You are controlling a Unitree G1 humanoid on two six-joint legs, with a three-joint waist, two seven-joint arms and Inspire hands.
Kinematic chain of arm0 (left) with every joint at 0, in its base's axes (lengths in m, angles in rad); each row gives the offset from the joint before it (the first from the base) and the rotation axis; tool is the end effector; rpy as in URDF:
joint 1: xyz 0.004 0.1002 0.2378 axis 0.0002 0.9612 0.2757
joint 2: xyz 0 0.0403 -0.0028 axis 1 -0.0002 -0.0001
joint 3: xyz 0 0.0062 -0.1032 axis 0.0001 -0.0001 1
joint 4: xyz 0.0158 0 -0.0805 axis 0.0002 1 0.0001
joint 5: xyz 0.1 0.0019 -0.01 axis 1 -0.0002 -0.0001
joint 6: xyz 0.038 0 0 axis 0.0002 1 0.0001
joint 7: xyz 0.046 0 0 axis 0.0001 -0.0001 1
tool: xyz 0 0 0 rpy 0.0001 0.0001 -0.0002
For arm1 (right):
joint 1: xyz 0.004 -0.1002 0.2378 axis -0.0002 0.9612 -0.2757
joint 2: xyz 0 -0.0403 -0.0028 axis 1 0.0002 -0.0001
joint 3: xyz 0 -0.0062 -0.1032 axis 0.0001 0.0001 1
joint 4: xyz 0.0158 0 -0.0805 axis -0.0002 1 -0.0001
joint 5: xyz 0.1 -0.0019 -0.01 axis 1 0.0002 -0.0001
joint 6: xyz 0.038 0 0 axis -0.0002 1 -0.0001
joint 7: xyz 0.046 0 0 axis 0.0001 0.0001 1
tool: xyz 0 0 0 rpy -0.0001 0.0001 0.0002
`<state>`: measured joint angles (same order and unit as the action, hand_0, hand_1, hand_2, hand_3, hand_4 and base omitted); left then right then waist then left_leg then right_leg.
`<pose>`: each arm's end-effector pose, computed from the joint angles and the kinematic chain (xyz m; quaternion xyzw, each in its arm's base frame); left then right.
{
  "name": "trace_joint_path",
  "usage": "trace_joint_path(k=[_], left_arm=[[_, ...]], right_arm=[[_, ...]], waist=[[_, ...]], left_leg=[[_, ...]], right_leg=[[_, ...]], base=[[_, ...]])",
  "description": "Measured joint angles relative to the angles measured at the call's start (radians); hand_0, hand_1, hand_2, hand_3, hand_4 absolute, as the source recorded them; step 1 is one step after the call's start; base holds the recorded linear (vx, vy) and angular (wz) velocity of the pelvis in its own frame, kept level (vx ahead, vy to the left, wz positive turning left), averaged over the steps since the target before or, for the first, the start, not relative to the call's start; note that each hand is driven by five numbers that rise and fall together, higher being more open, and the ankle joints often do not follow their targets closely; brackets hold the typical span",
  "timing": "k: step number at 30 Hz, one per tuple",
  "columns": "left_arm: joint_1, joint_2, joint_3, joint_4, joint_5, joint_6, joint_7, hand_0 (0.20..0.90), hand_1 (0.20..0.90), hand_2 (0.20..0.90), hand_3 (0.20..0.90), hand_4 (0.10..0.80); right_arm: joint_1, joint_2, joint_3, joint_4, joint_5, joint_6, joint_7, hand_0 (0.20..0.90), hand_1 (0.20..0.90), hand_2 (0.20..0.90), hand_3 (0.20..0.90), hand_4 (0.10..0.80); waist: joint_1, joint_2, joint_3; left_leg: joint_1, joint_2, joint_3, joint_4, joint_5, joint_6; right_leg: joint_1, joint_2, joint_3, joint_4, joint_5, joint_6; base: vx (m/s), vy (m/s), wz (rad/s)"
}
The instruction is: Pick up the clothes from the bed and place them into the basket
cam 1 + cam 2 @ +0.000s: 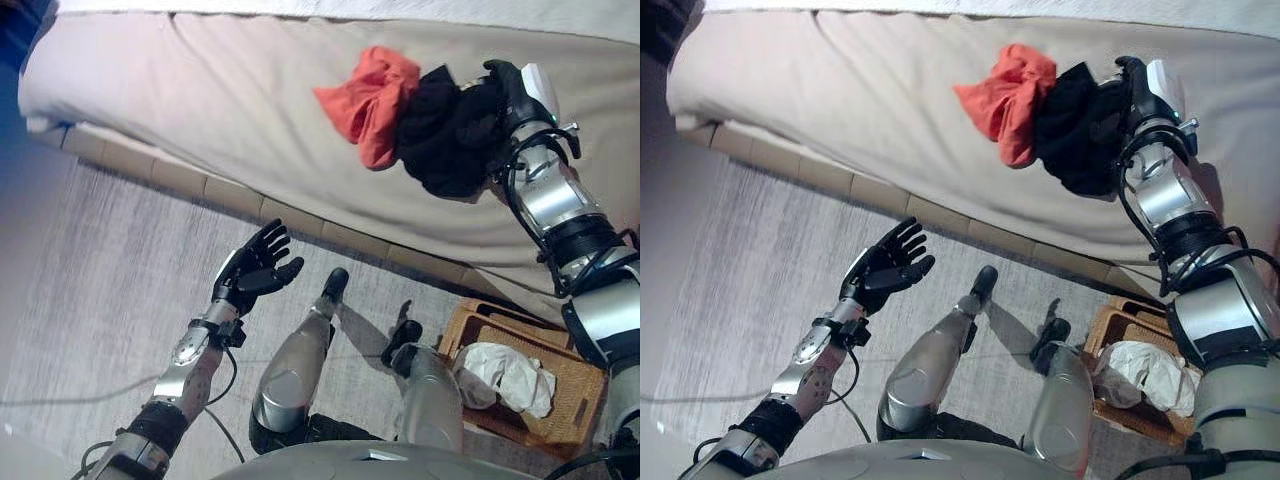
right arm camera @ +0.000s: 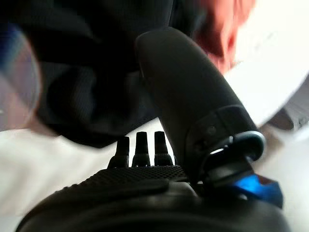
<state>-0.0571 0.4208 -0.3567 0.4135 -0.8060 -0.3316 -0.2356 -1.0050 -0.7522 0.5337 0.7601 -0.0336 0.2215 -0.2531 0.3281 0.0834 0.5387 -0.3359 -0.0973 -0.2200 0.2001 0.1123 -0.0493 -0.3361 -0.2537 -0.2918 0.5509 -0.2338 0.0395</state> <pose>0.1945 0.2008 -0.0075 -0.1581 0.0604 -0.1285 0.9772 0.3452 -0.2486 0.1991 -0.4816 -0.0183 -0.1683 0.8599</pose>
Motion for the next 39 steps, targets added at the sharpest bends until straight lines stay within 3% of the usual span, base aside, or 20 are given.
trace_joint_path(k=[8,14,15,16,17,26,29,39], left_arm=[[0.022,0.008,-0.008,-0.090,-0.026,-0.001,0.001,0.900,0.900,0.900,0.900,0.800],[0.053,0.025,-0.005,-0.161,-0.093,0.000,0.012,0.900,0.900,0.900,0.900,0.800],[0.059,0.027,-0.003,-0.175,-0.103,0.000,0.016,0.900,0.900,0.900,0.900,0.800],[0.062,0.028,-0.001,-0.183,-0.108,0.000,0.017,0.900,0.900,0.900,0.900,0.800],[0.064,0.029,-0.001,-0.193,-0.108,0.001,0.024,0.900,0.900,0.900,0.900,0.800],[0.070,0.059,-0.001,-0.237,-0.107,0.004,0.034,0.900,0.900,0.900,0.900,0.800],[0.071,0.061,0.000,-0.237,-0.107,0.003,0.034,0.900,0.900,0.900,0.900,0.800],[0.062,0.060,0.001,-0.226,-0.105,0.004,0.033,0.900,0.900,0.900,0.900,0.800]], right_arm=[[-0.130,0.003,0.056,0.124,-0.038,0.064,0.039,0.900,0.900,0.900,0.900,0.800],[-0.231,-0.011,0.159,0.211,-0.154,0.119,0.147,0.900,0.900,0.900,0.900,0.800],[-0.253,-0.011,0.170,0.226,-0.155,0.131,0.169,0.808,0.808,0.808,0.793,0.693],[-0.272,-0.012,0.180,0.238,-0.155,0.143,0.187,0.352,0.352,0.352,0.260,0.160],[-0.287,-0.013,0.186,0.251,-0.154,0.150,0.198,0.300,0.300,0.300,0.200,0.100],[-0.312,-0.024,0.178,0.321,-0.067,0.121,0.167,0.300,0.300,0.300,0.200,0.100],[-0.263,-0.017,0.147,0.321,-0.019,0.094,0.133,0.300,0.300,0.300,0.200,0.100],[-0.181,-0.021,0.058,0.284,0.054,0.031,0.078,0.300,0.300,0.300,0.200,0.100]], waist=[[0.003,-0.001,0.005],[0.003,0.003,0.007],[0.003,0.003,0.007],[0.003,0.003,0.007],[0.003,0.003,0.007],[0.010,0.003,0.007],[0.008,0.003,0.007],[-0.031,0.001,0.008]], left_leg=[[-0.220,-0.017,-0.016,0.152,-0.026,0.004],[-0.315,-0.022,-0.016,0.203,-0.032,-0.003],[-0.326,-0.022,-0.018,0.208,-0.032,-0.004],[-0.335,-0.022,-0.021,0.212,-0.032,-0.004],[-0.340,-0.022,-0.024,0.213,-0.032,-0.004],[-0.351,-0.015,-0.018,0.234,-0.032,-0.004],[-0.306,-0.015,0.002,0.232,-0.032,-0.003],[-0.077,0.010,0.052,0.192,-0.062,0.021]], right_leg=[[-0.197,-0.015,-0.005,0.129,-0.024,-0.019],[-0.299,-0.023,0.008,0.201,-0.033,-0.023],[-0.311,-0.023,0.007,0.206,-0.033,-0.023],[-0.320,-0.023,0.007,0.207,-0.033,-0.023],[-0.326,-0.021,0.007,0.209,-0.033,-0.023],[-0.332,-0.009,0.020,0.209,-0.032,-0.025],[-0.291,-0.007,0.035,0.199,-0.023,-0.038],[-0.061,0.018,0.065,0.093,-0.006,-0.029]], base=[[-0.032,0.029,0.09],[-0.040,0.007,0.02],[-0.049,-0.037,0.04],[-0.055,-0.048,0.05],[-0.055,-0.055,0.05],[-0.029,-0.015,-0.03],[-0.041,0.014,-0.14],[0.003,0.021,-0.17]])
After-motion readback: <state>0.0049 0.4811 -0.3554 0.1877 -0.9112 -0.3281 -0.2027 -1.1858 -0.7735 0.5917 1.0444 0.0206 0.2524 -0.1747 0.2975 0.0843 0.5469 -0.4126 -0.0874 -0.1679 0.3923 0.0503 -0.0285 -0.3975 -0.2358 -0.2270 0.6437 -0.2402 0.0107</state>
